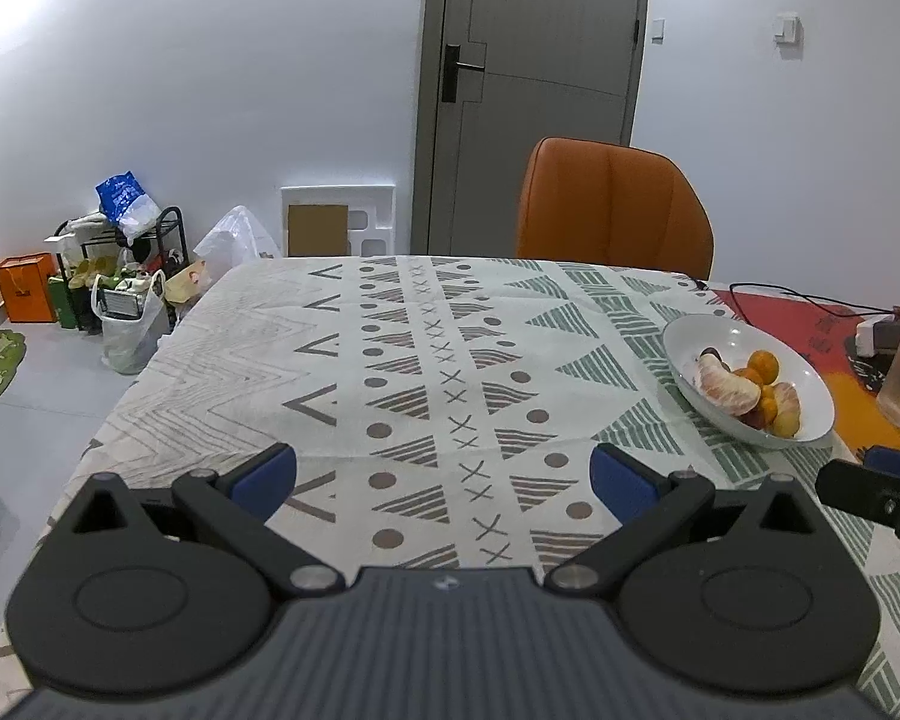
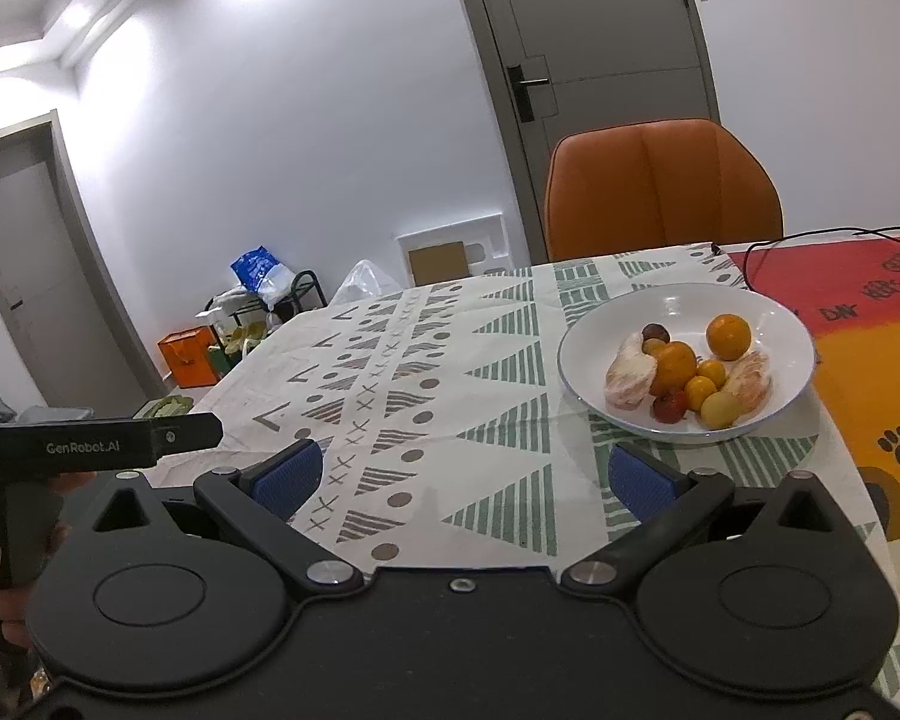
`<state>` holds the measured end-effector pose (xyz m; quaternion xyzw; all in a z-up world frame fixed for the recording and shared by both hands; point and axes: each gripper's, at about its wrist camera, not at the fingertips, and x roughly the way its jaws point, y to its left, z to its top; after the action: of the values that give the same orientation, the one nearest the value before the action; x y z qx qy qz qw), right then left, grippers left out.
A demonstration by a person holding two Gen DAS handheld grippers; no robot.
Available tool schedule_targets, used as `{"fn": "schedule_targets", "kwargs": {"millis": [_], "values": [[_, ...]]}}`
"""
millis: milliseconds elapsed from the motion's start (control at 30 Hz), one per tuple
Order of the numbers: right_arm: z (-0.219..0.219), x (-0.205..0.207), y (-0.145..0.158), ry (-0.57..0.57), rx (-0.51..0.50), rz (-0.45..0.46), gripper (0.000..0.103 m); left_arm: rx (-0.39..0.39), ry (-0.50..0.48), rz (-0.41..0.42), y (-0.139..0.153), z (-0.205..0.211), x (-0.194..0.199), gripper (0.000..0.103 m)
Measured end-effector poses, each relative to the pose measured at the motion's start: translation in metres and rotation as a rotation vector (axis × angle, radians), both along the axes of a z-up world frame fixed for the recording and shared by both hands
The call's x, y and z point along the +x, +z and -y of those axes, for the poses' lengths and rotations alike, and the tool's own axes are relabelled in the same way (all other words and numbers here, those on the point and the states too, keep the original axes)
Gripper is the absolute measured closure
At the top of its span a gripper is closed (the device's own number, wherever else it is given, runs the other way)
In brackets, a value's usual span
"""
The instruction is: Organize fruits
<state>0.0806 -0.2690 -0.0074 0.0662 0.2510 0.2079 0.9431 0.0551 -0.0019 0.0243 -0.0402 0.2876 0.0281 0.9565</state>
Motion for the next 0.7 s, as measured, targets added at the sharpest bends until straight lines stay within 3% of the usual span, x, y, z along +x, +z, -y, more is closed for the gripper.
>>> {"fn": "schedule_targets", "kwargs": {"millis": [700], "values": [[-0.0004, 0.0009, -0.0043, -0.003, 0.001, -0.009, 0.000, 0.005, 0.007, -0.004, -0.0019, -0.0049, -0.0027, 0.000]]}}
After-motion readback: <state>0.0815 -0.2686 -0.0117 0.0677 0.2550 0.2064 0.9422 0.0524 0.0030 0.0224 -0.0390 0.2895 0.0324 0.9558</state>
